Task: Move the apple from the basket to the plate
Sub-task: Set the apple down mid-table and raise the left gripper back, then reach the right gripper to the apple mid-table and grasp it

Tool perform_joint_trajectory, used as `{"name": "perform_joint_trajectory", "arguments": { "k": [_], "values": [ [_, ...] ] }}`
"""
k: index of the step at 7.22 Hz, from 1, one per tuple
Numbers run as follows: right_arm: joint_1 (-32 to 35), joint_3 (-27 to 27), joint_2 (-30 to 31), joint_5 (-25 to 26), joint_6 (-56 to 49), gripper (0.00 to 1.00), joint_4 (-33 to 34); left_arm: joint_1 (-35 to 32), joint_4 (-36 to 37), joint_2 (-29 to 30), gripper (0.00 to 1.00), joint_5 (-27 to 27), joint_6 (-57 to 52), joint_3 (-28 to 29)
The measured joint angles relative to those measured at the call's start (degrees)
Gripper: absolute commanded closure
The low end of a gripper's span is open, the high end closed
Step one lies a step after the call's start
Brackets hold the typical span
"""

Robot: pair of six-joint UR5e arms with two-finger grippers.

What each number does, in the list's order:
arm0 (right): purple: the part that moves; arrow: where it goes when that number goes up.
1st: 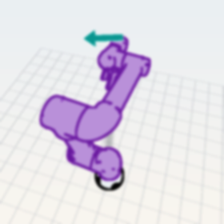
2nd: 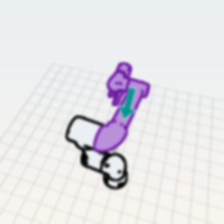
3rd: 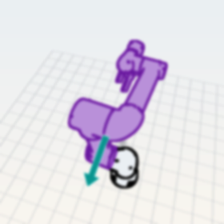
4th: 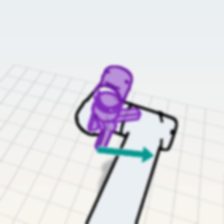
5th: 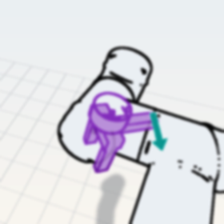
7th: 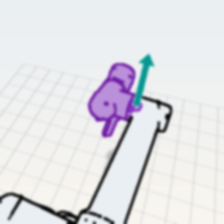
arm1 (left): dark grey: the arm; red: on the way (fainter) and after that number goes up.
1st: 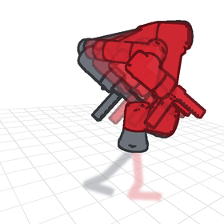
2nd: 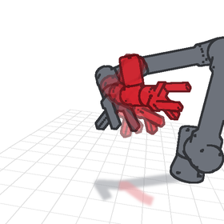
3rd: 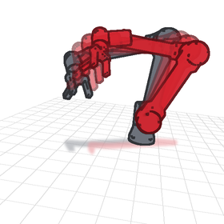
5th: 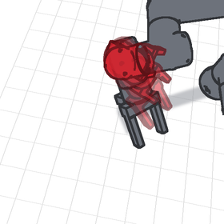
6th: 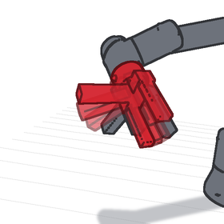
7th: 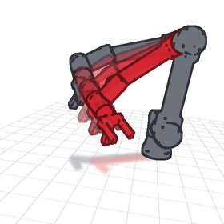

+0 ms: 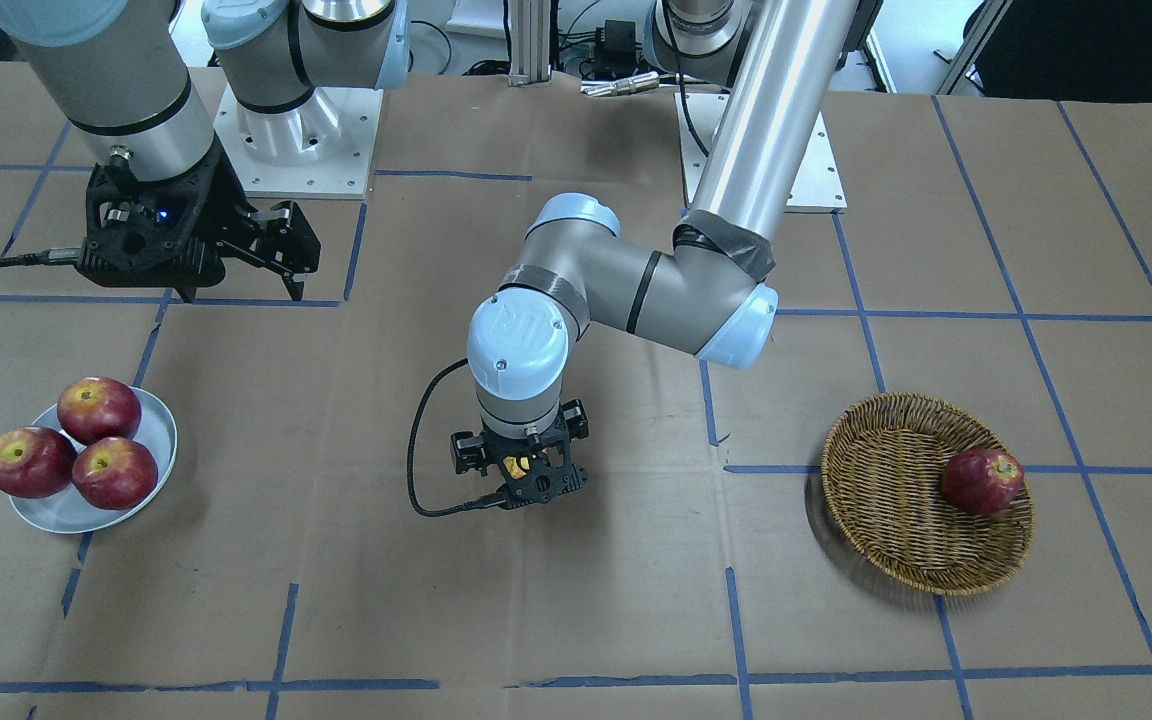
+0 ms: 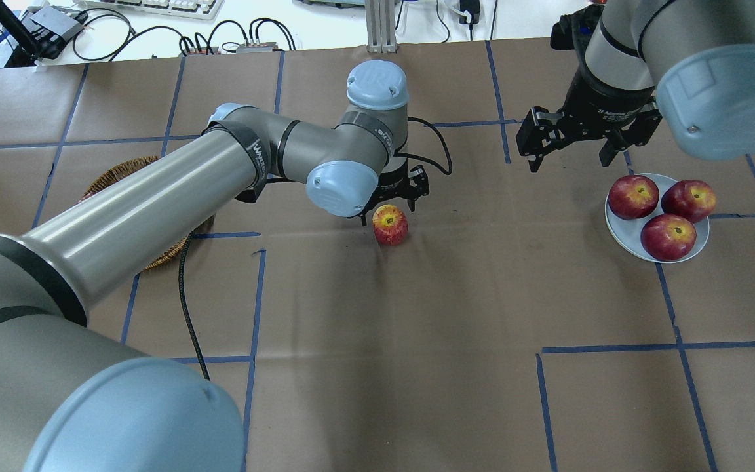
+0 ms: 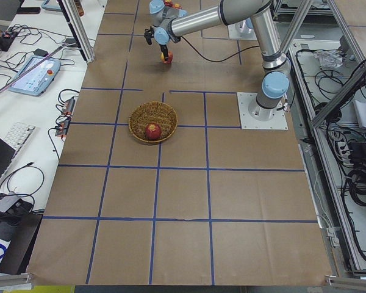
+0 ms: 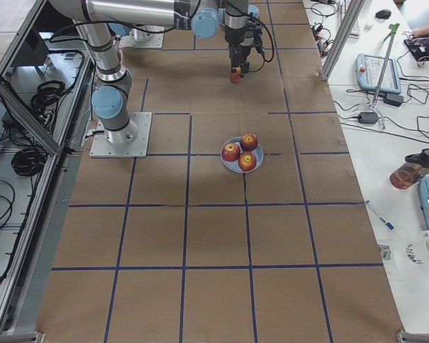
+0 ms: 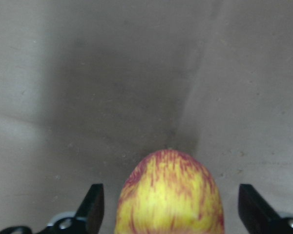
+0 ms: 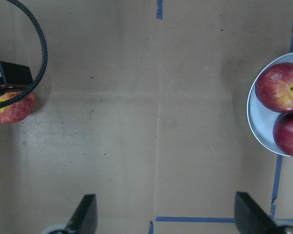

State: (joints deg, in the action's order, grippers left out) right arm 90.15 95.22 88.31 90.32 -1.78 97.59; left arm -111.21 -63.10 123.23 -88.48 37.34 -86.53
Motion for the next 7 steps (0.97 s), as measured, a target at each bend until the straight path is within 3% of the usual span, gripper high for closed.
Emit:
{"name": "perform_joint_trajectory", "arguments": {
  "k": [2, 5, 7],
  "values": [
    [0.22, 0.02, -0.48, -0.04, 0.41, 0.00, 0.90, 4.85, -3.46, -5.65, 0.01, -0.25, -8.81, 0.73],
    [0.87, 0.05, -1.19, -0.11, 1.96, 0.00, 2.11, 17.06, -15.32, -16.83, 0.01, -0.87, -28.18, 1.87],
    [5.00, 0.03, -3.61, -0.12, 6.55, 0.00, 5.51, 19.71, -22.33, -21.74, 0.01, -4.07, -34.23, 3.80]
  ]
}}
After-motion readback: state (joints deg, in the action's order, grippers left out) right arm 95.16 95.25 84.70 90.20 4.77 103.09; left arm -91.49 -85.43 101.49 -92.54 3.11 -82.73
